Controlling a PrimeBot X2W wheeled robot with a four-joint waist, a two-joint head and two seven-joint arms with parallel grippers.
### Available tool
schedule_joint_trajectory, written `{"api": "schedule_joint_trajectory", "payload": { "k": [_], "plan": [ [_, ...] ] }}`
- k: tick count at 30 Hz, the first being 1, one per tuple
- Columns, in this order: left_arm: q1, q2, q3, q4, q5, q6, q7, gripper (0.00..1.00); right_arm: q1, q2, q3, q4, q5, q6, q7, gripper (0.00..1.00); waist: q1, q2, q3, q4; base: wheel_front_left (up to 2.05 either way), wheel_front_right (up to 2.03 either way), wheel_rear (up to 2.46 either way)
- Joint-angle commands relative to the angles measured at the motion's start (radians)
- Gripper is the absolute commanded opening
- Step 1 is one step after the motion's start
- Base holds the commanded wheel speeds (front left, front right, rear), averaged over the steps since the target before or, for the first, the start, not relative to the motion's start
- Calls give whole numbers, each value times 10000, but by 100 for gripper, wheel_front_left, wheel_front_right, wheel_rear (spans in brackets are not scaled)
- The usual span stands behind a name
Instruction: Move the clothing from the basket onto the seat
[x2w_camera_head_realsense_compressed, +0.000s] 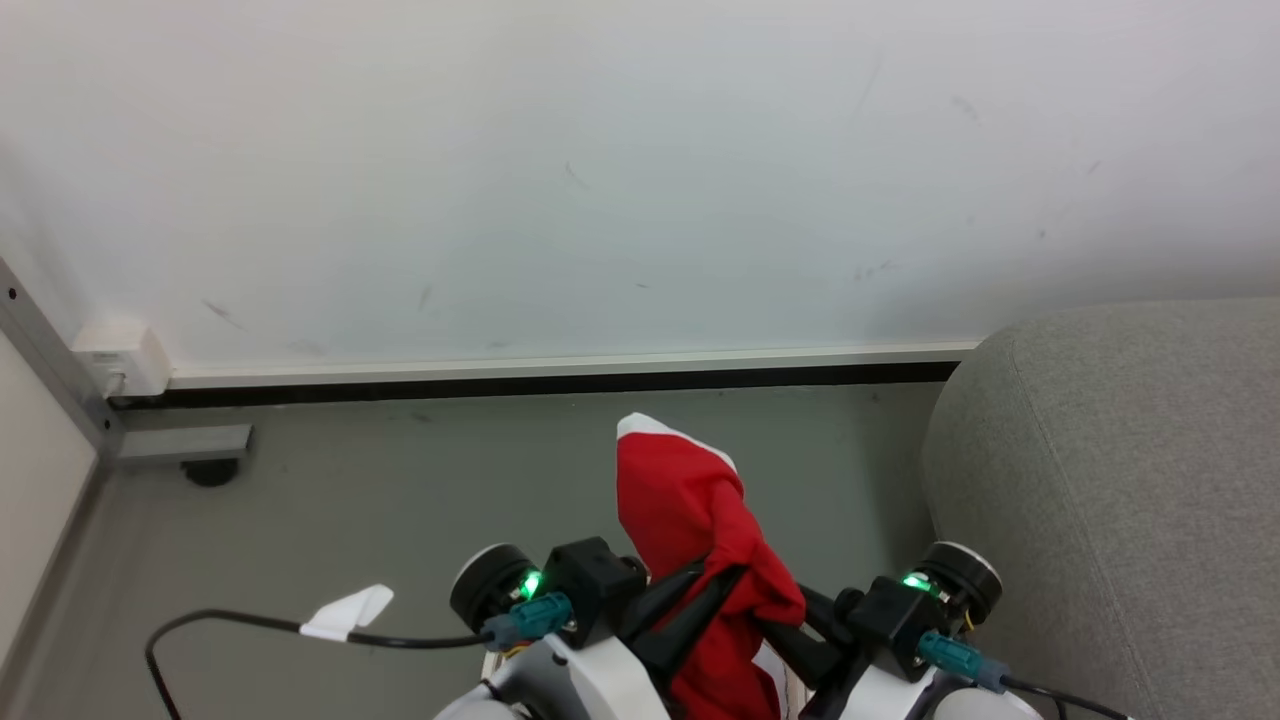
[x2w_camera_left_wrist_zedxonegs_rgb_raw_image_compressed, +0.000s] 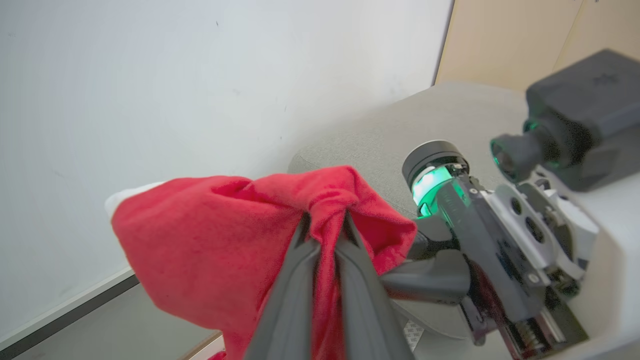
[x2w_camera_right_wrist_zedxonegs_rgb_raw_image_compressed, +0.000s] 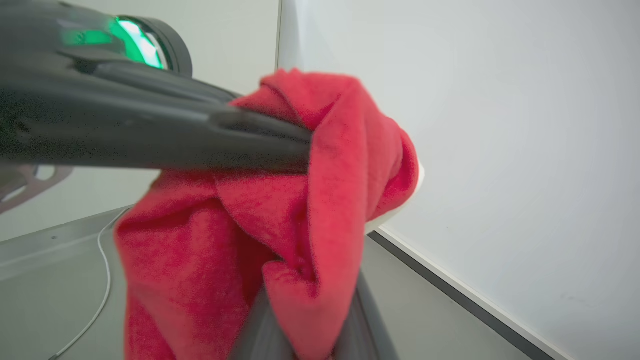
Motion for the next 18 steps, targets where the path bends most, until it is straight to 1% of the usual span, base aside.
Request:
{"api": "schedule_joint_trajectory", "payload": {
  "k": [1, 2, 3, 4, 5, 6, 12, 18],
  "plan": [
    [22, 76, 85, 12, 32, 87, -124, 0, -169, 15, -189, 35, 17, -24, -120, 0, 0, -1, 9, 2, 0, 0, 0],
    [27, 87, 120, 18, 96, 159, -215, 7, -149, 20, -305, 54, 47, -24, -122, 0, 0, -1, 19, 6, 0, 0, 0],
    [40, 95, 156, 34, 154, 216, -326, 29, -118, 18, -436, 79, 64, -24, -144, 0, 0, -1, 25, 9, 0, 0, 0],
    [64, 107, 174, 65, 178, 255, -424, 46, -90, -10, -604, 109, 54, -24, -168, 0, 0, -1, 28, 8, 0, 0, 0],
    [103, 126, 179, 113, 181, 284, -500, 76, -59, -39, -754, 142, 24, -24, -178, 0, 0, -1, 31, 3, 0, 0, 0],
    [132, 149, 193, 158, 211, 319, -550, 100, -27, -61, -888, 168, -2, -24, -178, 0, 0, -1, 36, -10, 0, 0, 0],
    [316, 163, 196, 498, 245, 464, -895, 100, 159, -156, -1857, -46, -209, -26, -186, 0, 0, -1, 86, -297, 0, 0, 0],
    [411, 88, 125, 772, 218, 513, -1154, 100, 419, -356, -2582, -397, -393, -25, -182, 0, 0, -1, 178, -1074, 0, 0, 0]
  ]
}}
